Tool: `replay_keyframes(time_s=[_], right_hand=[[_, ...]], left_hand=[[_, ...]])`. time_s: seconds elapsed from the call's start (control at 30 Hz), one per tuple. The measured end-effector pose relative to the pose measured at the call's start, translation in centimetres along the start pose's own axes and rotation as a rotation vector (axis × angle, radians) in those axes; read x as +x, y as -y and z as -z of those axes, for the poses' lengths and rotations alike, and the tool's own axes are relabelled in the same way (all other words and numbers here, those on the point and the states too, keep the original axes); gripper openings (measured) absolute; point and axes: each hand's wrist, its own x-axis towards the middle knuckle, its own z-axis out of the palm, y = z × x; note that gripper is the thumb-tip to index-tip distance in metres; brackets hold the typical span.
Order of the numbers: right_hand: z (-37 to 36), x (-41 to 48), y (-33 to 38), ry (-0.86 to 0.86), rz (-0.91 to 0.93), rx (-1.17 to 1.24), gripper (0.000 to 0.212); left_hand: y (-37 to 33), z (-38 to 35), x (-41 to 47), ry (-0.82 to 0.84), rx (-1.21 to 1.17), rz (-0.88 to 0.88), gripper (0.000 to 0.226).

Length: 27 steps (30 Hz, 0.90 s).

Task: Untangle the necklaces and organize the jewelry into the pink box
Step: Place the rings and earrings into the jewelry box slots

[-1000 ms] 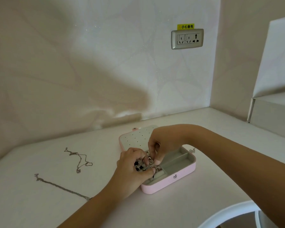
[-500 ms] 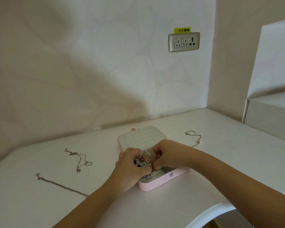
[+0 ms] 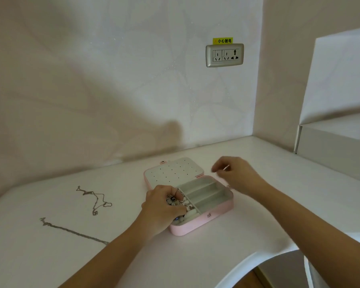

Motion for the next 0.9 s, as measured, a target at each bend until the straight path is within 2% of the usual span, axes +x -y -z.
replay_keyframes(time_s=[0.07, 0.13, 0.2, 0.33, 0.5, 0.6, 0.7, 0.9], right_hand=[[1.1, 0.8, -2.7, -0.074, -0.058, -0.162, 0.032], [1.8, 1.3, -5.5, 0.018, -0.089, -0.29, 0.042], [2.1, 1.5, -7.5, 0.137, -0.078, -0.364, 0.049], [2.5, 1.3, -8.8, 0.171, -0.09, -0.305, 0.046], [2.4, 0.0, -9.2, 0.016, 0.04, -0.29, 0.043], [2.3, -0.3, -9.0, 0.002, 0.068, -0.305, 0.04], [2.3, -0.6, -8.9, -0.011, 0.064, -0.329, 0.038], [2.4, -0.9, -8.9, -0.038, 0.084, -0.377, 0.027]], left_hand=[[-0.2, 0.0, 0.0, 0.005, 0.008, 0.01, 0.033], [-0.4, 0.0, -0.1, -0.003, 0.016, 0.017, 0.03], [-0.3, 0.0, 0.0, 0.002, 0.004, 0.015, 0.036], [-0.1, 0.3, 0.1, 0.051, -0.022, 0.015, 0.039], [-0.4, 1.4, 0.6, 0.075, -0.083, 0.011, 0.021], [-0.4, 1.3, 0.8, 0.03, -0.04, -0.014, 0.011], [0.1, 0.6, 1.0, 0.022, 0.104, -0.088, 0.027], [0.3, 0.7, 2.6, 0.029, 0.037, -0.031, 0.037]])
